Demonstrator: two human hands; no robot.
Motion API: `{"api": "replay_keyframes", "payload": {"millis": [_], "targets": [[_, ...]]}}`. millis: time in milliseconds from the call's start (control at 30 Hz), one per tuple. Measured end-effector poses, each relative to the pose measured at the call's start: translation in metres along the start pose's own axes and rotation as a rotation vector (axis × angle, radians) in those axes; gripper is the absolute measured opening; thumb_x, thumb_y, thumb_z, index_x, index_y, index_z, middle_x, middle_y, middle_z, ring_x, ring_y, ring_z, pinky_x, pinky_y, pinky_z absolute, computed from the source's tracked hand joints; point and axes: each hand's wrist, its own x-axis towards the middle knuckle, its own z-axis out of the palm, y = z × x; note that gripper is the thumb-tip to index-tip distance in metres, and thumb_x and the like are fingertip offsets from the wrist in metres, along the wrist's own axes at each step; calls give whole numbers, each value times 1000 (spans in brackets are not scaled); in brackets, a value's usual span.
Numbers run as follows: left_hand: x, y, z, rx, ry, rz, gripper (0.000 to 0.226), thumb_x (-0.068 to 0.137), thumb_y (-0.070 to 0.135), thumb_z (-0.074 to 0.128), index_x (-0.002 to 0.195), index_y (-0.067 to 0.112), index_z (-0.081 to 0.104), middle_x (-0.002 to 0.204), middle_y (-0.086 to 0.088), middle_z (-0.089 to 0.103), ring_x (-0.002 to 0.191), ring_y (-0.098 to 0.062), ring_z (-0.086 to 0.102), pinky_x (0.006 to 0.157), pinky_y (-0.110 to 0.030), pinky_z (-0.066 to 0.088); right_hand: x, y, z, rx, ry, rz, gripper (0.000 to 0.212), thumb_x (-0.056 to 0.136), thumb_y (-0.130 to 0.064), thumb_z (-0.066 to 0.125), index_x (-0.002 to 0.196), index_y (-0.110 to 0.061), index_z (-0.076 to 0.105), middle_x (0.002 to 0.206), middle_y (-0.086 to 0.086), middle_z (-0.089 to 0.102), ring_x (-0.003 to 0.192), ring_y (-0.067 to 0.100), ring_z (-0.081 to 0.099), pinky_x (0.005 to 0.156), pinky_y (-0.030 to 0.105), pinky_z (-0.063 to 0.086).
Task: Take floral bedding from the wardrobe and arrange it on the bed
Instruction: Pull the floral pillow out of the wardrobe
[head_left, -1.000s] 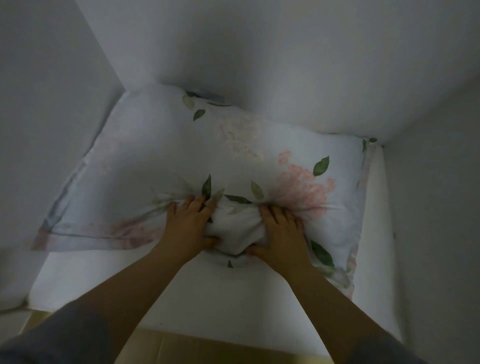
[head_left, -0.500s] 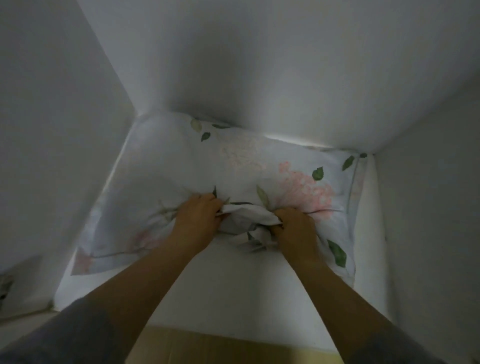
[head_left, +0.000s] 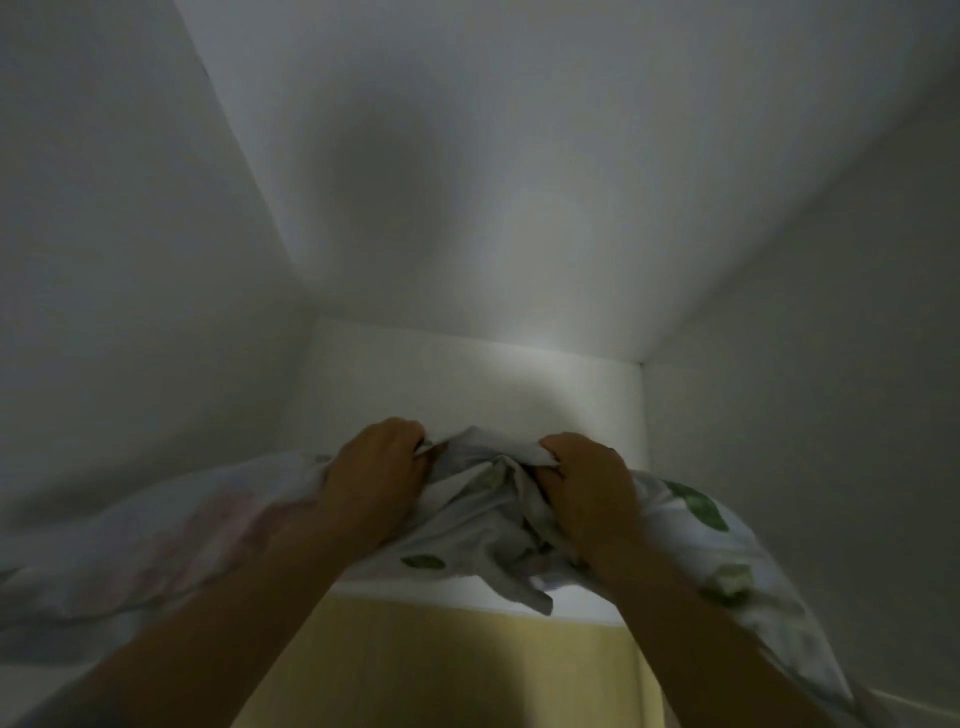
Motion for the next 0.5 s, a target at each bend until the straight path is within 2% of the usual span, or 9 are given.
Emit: {"api": "replay_keyframes", "payload": {"millis": [133,200,267,300,367,400,433,467,500], "targets": [[-37,46,-65,9,2,-52,71,78,54,13,101,6,60,105,-16,63,99,-33,57,82,-36,40,-37,-34,-75,46,21,-14,45,80,-48,30,69,-15,59,66,1,62,61,20,57,58,30,37],[-55,70,-101,68,18,-25,74,78,55,8,103,9,61,101,-14,65,97,-33,59,79,-35,41,-59,-54,-119,60,33,-38,46,78,-51,30,68,-17,59,63,-1,60,60,21,57,59,29,36],[-69,94,-138,154,-80,80,64,78,47,13,105,13,61,83,-11,65,78,-34,63,64,-33,45,-76,-72,-158,56,20,-55,49,73,-55,29,70,-18,60,61,-3,56,59,20,56,61,29,37],[-76,110,-161,137,-148,65,53,79,40,21,106,14,58,72,-10,63,64,-33,63,52,-32,46,-85,-80,-181,62,33,-65,50,71,-56,29,71,-18,61,61,-3,56,59,21,56,62,30,40],[-92,134,-195,152,-110,77,43,88,36,19,109,15,51,62,-8,62,49,-30,60,41,-28,44,-101,-95,-221,94,63,-85,54,67,-57,28,71,-16,63,62,1,60,60,23,57,65,33,45],[-102,155,-224,129,-125,59,60,92,46,4,109,15,53,66,-9,63,54,-31,61,46,-30,44,-113,-107,-250,96,89,-103,54,67,-57,28,70,-15,62,63,3,62,61,25,57,65,34,46],[-104,165,-235,100,-41,64,84,86,60,-9,104,14,58,73,-11,65,64,-33,62,55,-32,45,-118,-112,-263,102,112,-125,53,67,-58,29,69,-15,61,63,5,62,62,26,58,66,34,45],[-110,177,-246,65,90,52,93,80,69,-12,93,13,62,77,-13,66,72,-34,62,62,-33,43,-125,-119,-281,104,129,-143,53,68,-59,30,68,-15,60,64,5,63,63,26,58,65,34,45],[-118,189,-260,42,180,11,86,82,71,-4,77,14,60,74,-14,65,75,-34,61,66,-34,42,-134,-125,-300,110,150,-176,54,68,-60,30,68,-15,59,64,4,62,64,25,58,64,33,43]]}}
